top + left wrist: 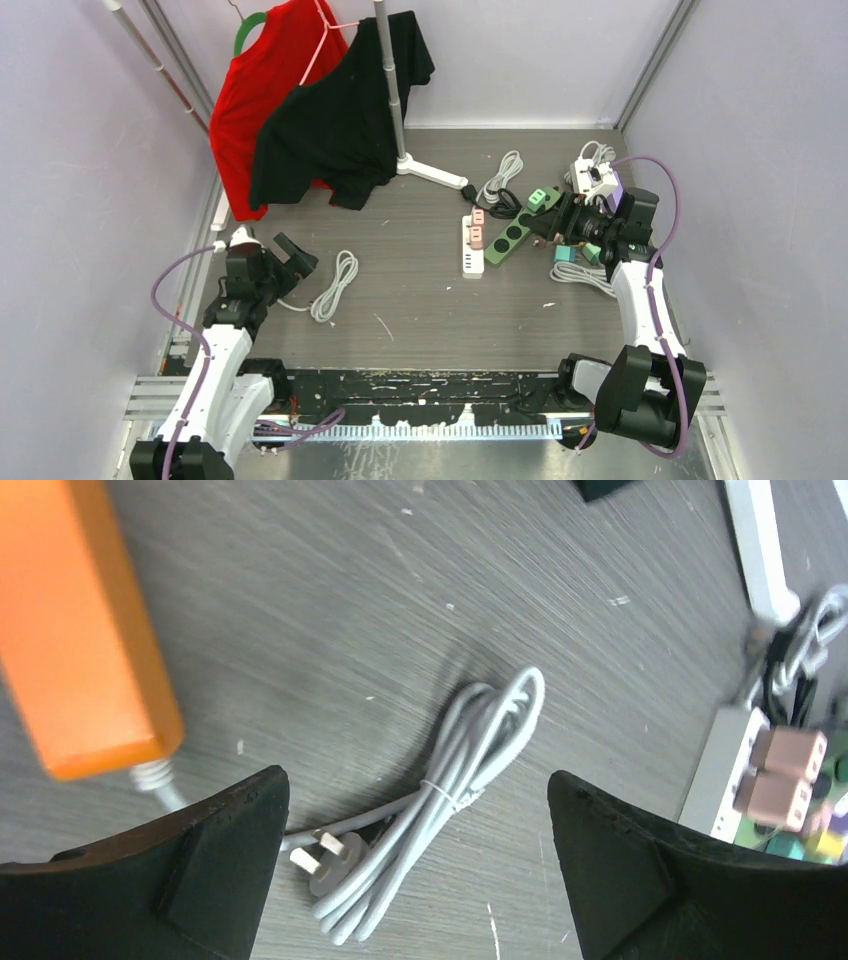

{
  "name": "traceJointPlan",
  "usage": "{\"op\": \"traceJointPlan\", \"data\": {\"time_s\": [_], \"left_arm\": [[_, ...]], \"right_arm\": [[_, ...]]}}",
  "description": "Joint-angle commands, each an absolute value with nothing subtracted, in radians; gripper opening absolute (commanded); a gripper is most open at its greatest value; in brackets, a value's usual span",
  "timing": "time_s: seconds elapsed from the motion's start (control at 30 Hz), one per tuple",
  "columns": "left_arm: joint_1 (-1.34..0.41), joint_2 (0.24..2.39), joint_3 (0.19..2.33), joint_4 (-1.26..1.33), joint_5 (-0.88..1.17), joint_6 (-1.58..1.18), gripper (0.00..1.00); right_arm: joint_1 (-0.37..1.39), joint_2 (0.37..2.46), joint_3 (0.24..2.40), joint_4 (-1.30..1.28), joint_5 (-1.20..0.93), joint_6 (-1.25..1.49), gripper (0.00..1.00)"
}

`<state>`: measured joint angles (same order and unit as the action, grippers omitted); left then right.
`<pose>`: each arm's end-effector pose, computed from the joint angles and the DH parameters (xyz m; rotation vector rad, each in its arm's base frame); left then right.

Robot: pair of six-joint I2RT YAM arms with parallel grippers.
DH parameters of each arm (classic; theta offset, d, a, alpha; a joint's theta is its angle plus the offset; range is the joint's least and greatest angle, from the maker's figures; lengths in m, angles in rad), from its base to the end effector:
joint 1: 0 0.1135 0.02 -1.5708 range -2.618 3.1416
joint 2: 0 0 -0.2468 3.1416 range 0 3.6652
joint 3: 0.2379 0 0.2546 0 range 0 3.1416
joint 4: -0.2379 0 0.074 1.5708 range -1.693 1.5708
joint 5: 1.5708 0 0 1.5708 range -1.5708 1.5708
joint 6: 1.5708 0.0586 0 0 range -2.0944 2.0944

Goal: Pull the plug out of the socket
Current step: Place the socket at the center of the board.

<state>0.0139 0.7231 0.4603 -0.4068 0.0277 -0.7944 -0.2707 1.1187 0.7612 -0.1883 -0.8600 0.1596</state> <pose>0.1934 0.0011 0.1882 -0.8822 2.1016 -0.4487 0.2633 -0.0270 0.2469 -0.0751 2.0077 0.8301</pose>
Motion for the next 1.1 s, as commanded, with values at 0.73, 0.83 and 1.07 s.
{"op": "traceJointPlan", "data": {"time_s": [0.73,0.83,1.07], "left_arm": [[-0.056,1.204,0.252,0.747,0.016,-0.027,0.99],[-0.034,1.281,0.284,0.804,0.063,-0.026,0.99],[0.007,1.580,0.257,1.183,0.119,-0.019,0.99]], "right_arm": [[-0.273,1.089,0.797,-0.165,-0.878,0.144,0.76],[-0.273,1.095,0.798,-0.167,-0.877,0.142,0.76],[-0.273,1.100,0.800,-0.170,-0.878,0.135,0.77]]}}
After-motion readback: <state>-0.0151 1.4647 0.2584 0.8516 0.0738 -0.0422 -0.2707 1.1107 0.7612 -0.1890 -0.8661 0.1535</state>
